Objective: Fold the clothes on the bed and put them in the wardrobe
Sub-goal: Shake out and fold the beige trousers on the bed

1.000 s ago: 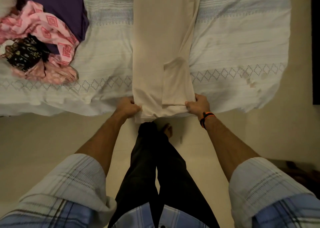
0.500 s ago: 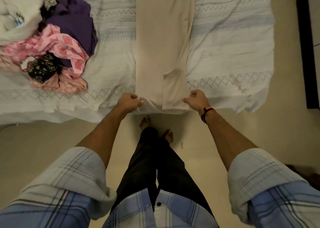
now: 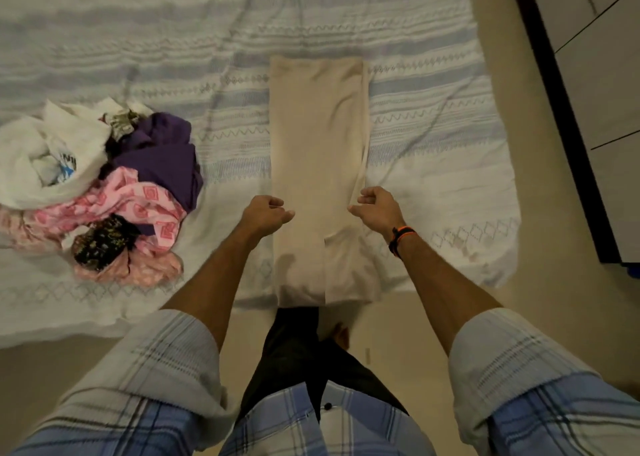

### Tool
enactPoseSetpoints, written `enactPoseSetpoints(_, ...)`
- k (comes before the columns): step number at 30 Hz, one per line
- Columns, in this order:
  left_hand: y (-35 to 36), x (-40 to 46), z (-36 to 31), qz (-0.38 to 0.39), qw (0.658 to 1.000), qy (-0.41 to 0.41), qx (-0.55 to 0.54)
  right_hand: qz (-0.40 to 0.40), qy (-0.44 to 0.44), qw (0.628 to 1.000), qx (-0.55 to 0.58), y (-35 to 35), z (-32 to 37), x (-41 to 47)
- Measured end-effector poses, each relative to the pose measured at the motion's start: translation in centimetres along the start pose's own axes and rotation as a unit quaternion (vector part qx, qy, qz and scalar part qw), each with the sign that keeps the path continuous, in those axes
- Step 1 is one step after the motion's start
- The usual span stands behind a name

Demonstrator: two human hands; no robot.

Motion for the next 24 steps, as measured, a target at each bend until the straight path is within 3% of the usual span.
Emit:
enactPoseSetpoints(13,-2.7,11.2,-11.9,0.052,0.998,0.032,0.01,-0.043,0.015,0.999,0.003,-2.7,10.6,9.1)
enactPoseSetpoints(24,2.4,20.0,-18.1,0.054,0.995,0.072,0.032,-0.06,0.031,0.996,-0.059,-4.8,11.7,20.3)
Point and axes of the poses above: each hand's wrist, its own x-axis towards the middle knuckle, its own y-axis out of the palm, z = x × y, the point moved 9 cm from there along x, towards the middle knuckle, and after that the axes turned 3 degrees about y, right-handed, at the moved point
